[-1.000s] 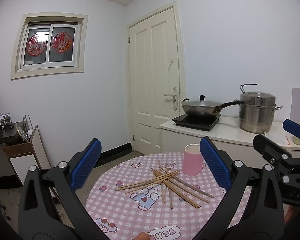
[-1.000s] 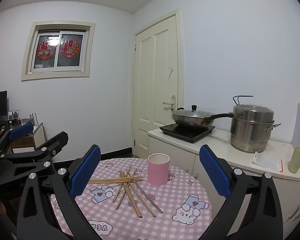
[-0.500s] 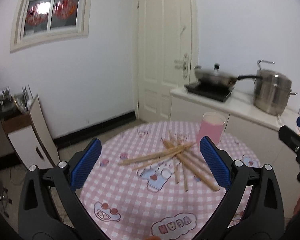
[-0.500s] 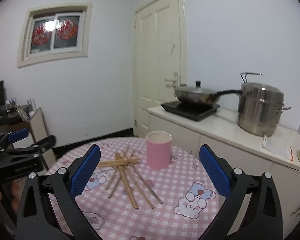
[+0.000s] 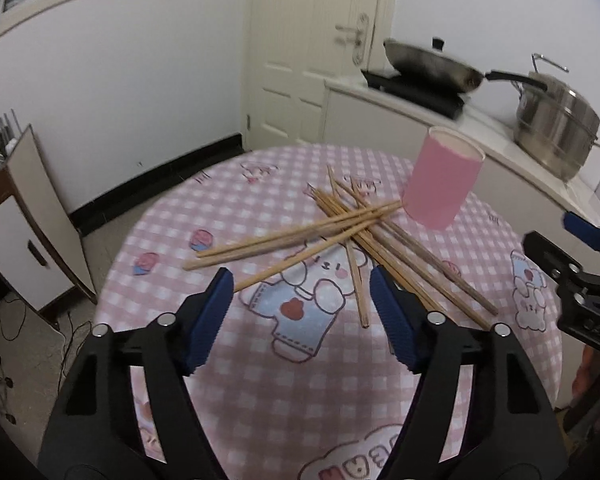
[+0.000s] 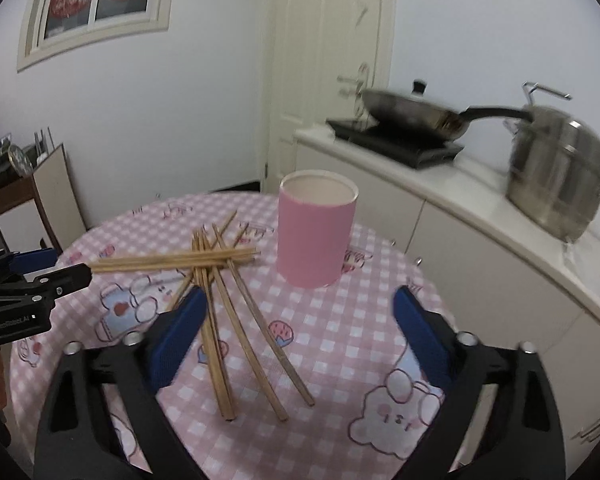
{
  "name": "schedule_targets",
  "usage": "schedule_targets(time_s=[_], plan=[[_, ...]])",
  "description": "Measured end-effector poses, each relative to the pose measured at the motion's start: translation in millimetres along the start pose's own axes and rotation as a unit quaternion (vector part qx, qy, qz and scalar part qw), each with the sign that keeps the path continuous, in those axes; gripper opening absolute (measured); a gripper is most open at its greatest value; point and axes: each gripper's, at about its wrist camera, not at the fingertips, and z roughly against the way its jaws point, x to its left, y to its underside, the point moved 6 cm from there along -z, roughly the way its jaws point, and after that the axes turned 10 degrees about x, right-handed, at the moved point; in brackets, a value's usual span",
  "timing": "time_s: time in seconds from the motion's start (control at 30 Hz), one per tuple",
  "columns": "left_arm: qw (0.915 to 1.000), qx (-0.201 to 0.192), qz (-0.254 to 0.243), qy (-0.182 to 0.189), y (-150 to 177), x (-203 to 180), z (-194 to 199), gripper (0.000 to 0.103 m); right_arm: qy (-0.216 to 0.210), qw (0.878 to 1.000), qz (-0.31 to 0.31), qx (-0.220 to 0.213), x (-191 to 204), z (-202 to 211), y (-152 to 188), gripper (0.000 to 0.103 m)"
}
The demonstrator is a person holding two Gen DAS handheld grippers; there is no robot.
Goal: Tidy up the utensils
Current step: 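Lower the right gripper onto the wooden chopsticks and close on several, then lift the gripped chopsticks upright with the right gripper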
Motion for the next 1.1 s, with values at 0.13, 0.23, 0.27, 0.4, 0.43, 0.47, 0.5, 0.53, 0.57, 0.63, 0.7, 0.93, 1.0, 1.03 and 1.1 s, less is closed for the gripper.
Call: schedule_targets(time_s=[0.13,0.23,0.27,0.4,0.43,0.47,0.5,0.53,0.57,0.63,0.7,0.93,1.0,1.03,1.1], plan=[[0.9998,0.013,-0.011,-0.007,-10,5,-23,0.065,-0.010,1.000,0.009,0.022,0,-24,2,0.080],[0.9992,0.027,-0.030,-0.002,-18,4,-36,0.065,-0.015,0.999,0.015,0.035,0,-40,2,0.080],[0.9987,0.030,-0.041,-0.004,-20,2,-40,0.065,-0.017,0.999,0.015,0.037,1,-43,1,0.080],[0.9949,0.039,-0.093,-0.008,-28,-11,-53,0.065,-0.031,0.998,0.015,0.047,1,-59,-2,0.080],[0.9935,0.041,-0.106,-0.006,-30,-15,-56,0.065,-0.032,0.998,0.017,0.049,2,-60,-2,0.080],[0.9922,0.044,-0.116,-0.005,-31,-18,-59,0.065,-0.034,0.998,0.018,0.051,2,-63,-3,0.080],[0.9906,0.048,-0.128,-0.005,-32,-22,-62,0.065,-0.036,0.998,0.019,0.053,2,-66,-3,0.080],[0.9883,0.055,-0.142,-0.005,-33,-26,-68,0.061,-0.037,0.998,0.019,0.054,2,-68,-3,0.080],[0.9863,0.063,-0.152,-0.007,-34,-30,-73,0.054,-0.040,0.997,0.019,0.057,2,-70,-3,0.080],[0.9835,0.078,-0.163,-0.002,-34,-35,-83,0.040,-0.043,0.997,0.019,0.061,1,-74,-3,0.080],[0.9812,0.095,-0.168,0.003,-34,-38,-93,0.034,-0.047,0.996,0.020,0.068,1,-80,-3,0.080],[0.9780,0.110,-0.177,0.017,-30,-43,-102,0.013,-0.060,0.995,0.024,0.081,4,-91,0,0.080],[0.9779,0.113,-0.174,0.024,-27,-43,-102,0.007,-0.068,0.994,0.027,0.086,6,-95,0,0.079],[0.9780,0.116,-0.172,0.025,-25,-42,-101,0.006,-0.070,0.993,0.029,0.088,8,-96,0,0.078],[0.9783,0.119,-0.167,0.028,-20,-39,-99,0.006,-0.075,0.992,0.034,0.096,10,-100,1,0.072]])
